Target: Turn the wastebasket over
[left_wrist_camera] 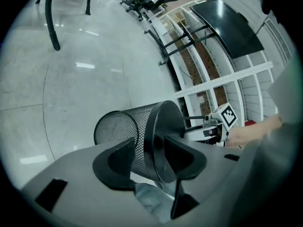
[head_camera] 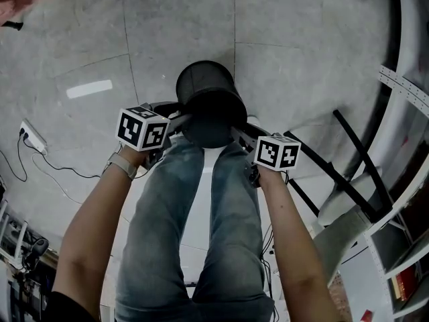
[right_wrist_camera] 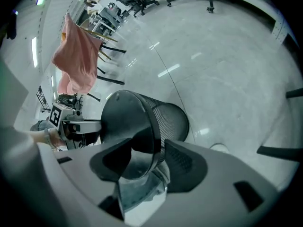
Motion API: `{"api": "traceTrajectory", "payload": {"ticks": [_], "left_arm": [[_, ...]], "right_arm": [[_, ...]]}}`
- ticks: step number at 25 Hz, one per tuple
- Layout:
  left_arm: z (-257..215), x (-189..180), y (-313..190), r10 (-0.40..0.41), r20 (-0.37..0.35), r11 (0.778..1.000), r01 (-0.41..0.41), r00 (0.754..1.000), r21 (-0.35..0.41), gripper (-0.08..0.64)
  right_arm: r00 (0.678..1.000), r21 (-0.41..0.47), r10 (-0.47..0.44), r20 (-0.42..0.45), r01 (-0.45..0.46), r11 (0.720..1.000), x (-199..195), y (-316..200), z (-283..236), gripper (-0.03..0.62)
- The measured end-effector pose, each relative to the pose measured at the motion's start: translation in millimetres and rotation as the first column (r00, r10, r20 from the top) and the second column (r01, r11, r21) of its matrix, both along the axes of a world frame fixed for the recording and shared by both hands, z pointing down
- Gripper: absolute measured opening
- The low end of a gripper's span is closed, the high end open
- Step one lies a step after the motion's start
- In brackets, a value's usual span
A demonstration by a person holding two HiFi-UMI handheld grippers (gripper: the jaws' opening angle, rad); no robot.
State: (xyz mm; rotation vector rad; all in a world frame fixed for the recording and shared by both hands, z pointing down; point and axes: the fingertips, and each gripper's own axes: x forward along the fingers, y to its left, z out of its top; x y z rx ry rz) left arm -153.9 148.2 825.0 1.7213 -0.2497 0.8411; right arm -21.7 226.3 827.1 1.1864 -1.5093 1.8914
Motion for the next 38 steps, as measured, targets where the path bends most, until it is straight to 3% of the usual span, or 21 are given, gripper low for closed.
{"api": "traceTrajectory", "payload": {"ticks": [3, 7, 13, 17, 21, 24, 30, 34, 38], "left_arm": [[0, -1, 3, 0.019, -0.028, 1.0, -0.019, 0.999, 0.011, 0.218], [7, -5, 20, 0.056, -0.016, 0.998, -0.057, 0.998, -0.036, 0.25], [9, -6, 19, -0.062, 0.013, 0.993, 0.063, 0.998, -0.104, 0.23], [0, -2, 13, -0.087, 0.029, 0.985, 0.09, 0.996, -0.149, 0.215], [-8, 6, -9, -0.165, 0.05, 0.961, 0.172, 0.985, -0.218, 0.201], [-12, 15, -30, -0.216, 0.057, 0.947, 0.224, 0.975, -0.232, 0.199], [-23, 35, -75, -0.362, 0.061, 0.911, 0.367, 0.93, -0.19, 0.201], [-31, 56, -105, -0.463, 0.042, 0.864, 0.461, 0.885, -0.203, 0.206], [-35, 78, -150, -0.555, 0.018, 0.82, 0.55, 0.832, -0.16, 0.213]], "right_arm": [[1.0, 0.018, 0.026, -0.011, -0.026, 1.0, -1, -1, 2, 0.233], [0.999, 0.026, 0.026, -0.018, -0.026, 0.999, 4, 0, 2, 0.264], [0.997, -0.054, 0.064, 0.044, -0.062, 0.997, 2, -1, 2, 0.227], [0.989, -0.155, 0.104, 0.104, -0.087, 0.984, 7, -5, -1, 0.221], [0.978, -0.241, 0.13, 0.165, -0.088, 0.967, 21, -29, -4, 0.216], [0.977, -0.245, 0.117, 0.179, -0.071, 0.967, 33, -55, -6, 0.216], [0.973, -0.184, 0.114, 0.199, -0.077, 0.98, 58, -106, -8, 0.222], [0.974, -0.136, 0.139, 0.18, -0.116, 0.984, 84, -147, -6, 0.221], [0.96, -0.144, 0.169, 0.221, -0.139, 0.98, 107, -183, 1, 0.221]]}}
